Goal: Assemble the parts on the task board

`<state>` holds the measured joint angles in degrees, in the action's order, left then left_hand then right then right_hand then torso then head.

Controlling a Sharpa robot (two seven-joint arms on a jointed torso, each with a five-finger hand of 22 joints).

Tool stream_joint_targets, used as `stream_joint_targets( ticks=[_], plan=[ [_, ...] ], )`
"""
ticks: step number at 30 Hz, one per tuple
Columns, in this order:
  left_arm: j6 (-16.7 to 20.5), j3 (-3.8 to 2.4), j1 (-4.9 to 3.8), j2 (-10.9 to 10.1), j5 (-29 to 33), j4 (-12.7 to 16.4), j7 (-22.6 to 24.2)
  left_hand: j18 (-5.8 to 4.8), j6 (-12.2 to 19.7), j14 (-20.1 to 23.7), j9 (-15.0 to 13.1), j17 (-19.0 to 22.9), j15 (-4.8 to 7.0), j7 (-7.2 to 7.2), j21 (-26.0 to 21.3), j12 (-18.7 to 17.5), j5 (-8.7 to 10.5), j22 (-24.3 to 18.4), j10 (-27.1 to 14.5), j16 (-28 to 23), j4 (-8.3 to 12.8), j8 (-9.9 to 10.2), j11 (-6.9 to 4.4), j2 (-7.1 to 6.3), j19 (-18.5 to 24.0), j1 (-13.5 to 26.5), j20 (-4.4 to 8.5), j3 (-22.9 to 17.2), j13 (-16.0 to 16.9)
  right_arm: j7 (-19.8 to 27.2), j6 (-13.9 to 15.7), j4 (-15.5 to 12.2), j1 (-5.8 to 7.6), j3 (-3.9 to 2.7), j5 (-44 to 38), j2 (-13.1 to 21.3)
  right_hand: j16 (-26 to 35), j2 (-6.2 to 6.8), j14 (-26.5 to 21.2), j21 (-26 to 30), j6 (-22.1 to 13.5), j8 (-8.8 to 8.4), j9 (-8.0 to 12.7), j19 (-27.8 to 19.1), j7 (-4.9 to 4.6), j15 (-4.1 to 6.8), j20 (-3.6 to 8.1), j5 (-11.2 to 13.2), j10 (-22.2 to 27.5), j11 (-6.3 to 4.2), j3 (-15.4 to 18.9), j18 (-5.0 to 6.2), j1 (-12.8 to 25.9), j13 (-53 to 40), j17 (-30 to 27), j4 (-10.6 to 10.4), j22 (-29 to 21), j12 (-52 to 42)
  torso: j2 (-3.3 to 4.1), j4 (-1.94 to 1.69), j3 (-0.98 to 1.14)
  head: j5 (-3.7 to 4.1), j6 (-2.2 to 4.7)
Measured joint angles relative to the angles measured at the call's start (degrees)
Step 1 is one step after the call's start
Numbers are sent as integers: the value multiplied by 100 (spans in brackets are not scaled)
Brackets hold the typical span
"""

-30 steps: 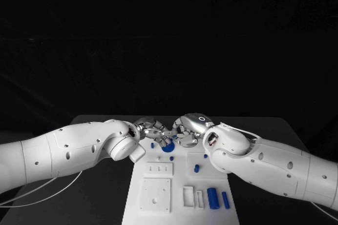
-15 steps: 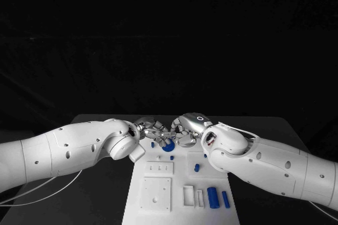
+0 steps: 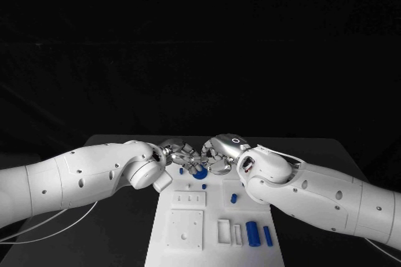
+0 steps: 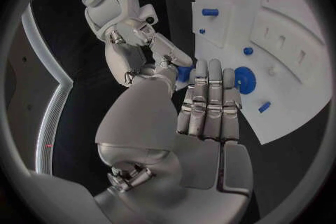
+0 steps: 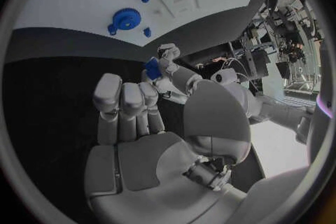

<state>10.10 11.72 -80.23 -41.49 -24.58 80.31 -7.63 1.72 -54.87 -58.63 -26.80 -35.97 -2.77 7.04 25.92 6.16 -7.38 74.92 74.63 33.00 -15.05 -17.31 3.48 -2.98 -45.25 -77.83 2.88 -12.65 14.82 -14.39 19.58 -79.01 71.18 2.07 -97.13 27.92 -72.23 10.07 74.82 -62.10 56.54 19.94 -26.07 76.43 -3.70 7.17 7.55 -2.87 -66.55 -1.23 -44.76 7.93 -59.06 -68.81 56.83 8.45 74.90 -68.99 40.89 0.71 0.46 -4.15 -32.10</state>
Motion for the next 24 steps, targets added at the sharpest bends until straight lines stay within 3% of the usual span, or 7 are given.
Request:
stream_joint_targets(
  ticks=[3, 11, 14, 20, 21, 22, 24],
  plan=[
    [-1, 0, 0, 1, 16, -6, -11, 0, -32, 0, 8, 0, 0, -12, 0, 0, -87, 0, 41, 0, 49, 0, -1, 45, 0, -102, 0, 49, 11, -5, -3, 0, 0, 6, -7, -3, 0, 5, 0, 0, 0, -4, 0, -7, 0, 0, -8, 0, 0, 0, 0, 0, 5, 0, 0, 0, 0, 0, 0, 0, -1, -5, -7],
    [-1, -2, -1, 13, 161, -15, -56, -1, -174, -1, 37, 0, 1, -52, 0, 3, -777, -1, 209, 12, 147, -51, -64, 133, 21, -272, 20, 198, 77, -16, -14, -5, 0, 13, -20, -4, 0, -4, 0, 0, -1, -15, 0, -8, -1, -1, -9, 0, 0, 0, -16, 0, -4, -1, 0, -16, 4, 0, -1, 1, 1, -14, -14],
    [0, -3, -3, 21, 228, -17, -80, -1, -215, -65, 37, -37, 65, -12, 0, 67, -1231, -1, 330, 99, 315, -89, -125, 129, 21, -350, 20, 200, 124, -20, -21, -4, 0, 19, -23, -8, 0, -11, 1, 0, -1, -20, 1, -8, -2, -1, -10, 4, 0, 0, -16, 0, -12, -1, -1, -16, 5, 1, -2, 2, 1, -18, -20],
    [-1, -3, -3, 28, 357, -13, -137, -3, -257, -116, 36, -122, 116, 29, 0, 104, -1960, -1, 472, 258, 670, -151, -206, 178, 52, -221, 54, 103, 215, -30, -38, 12, -2, 26, -27, -18, 0, -10, 2, 0, -2, -22, 13, -8, -2, -2, -11, 4, 0, 0, -15, 0, -27, -1, -1, -16, 4, 1, -2, 2, 5, -19, -25],
    [-1, -3, -3, 30, 373, -13, -147, -6, -278, -141, 36, -148, 141, 51, 0, 135, -2148, -1, 523, 318, 847, -151, -215, 175, 66, -44, 89, 14, 250, -30, -39, 15, -2, 27, -28, -21, 0, -10, 2, 0, -2, -22, 12, -8, -2, -3, -11, 4, 0, 0, -16, 0, -28, -1, -1, -16, 4, 1, -2, 2, 7, -20, -27],
    [-1, -3, -3, 31, 396, -13, -163, -83, -288, -148, 36, -168, 148, 60, 0, 147, -2272, -1, 544, 364, 1028, -152, -217, 179, 72, 162, 121, -61, 282, -30, -41, 17, -3, 28, -28, -24, 0, -10, 2, 0, -2, -22, 11, -7, -2, -3, -12, 4, 0, 0, -16, 0, -28, -1, -1, -16, 4, 1, -2, 2, 8, -20, -30],
    [1, -2, -3, 31, 433, -16, -190, -86, -343, -159, 21, -196, 159, 107, 13, 260, -2498, -1, 618, 506, 2123, -201, -261, 267, 71, 1289, 135, -719, 422, -30, -41, 17, -4, 29, -28, -30, 0, -10, 3, 0, -2, -22, 6, 0, -2, -3, -20, 4, 0, 0, -16, 0, -27, -1, -1, -15, 4, 1, -2, 3, 8, -22, -33]
  ],
)
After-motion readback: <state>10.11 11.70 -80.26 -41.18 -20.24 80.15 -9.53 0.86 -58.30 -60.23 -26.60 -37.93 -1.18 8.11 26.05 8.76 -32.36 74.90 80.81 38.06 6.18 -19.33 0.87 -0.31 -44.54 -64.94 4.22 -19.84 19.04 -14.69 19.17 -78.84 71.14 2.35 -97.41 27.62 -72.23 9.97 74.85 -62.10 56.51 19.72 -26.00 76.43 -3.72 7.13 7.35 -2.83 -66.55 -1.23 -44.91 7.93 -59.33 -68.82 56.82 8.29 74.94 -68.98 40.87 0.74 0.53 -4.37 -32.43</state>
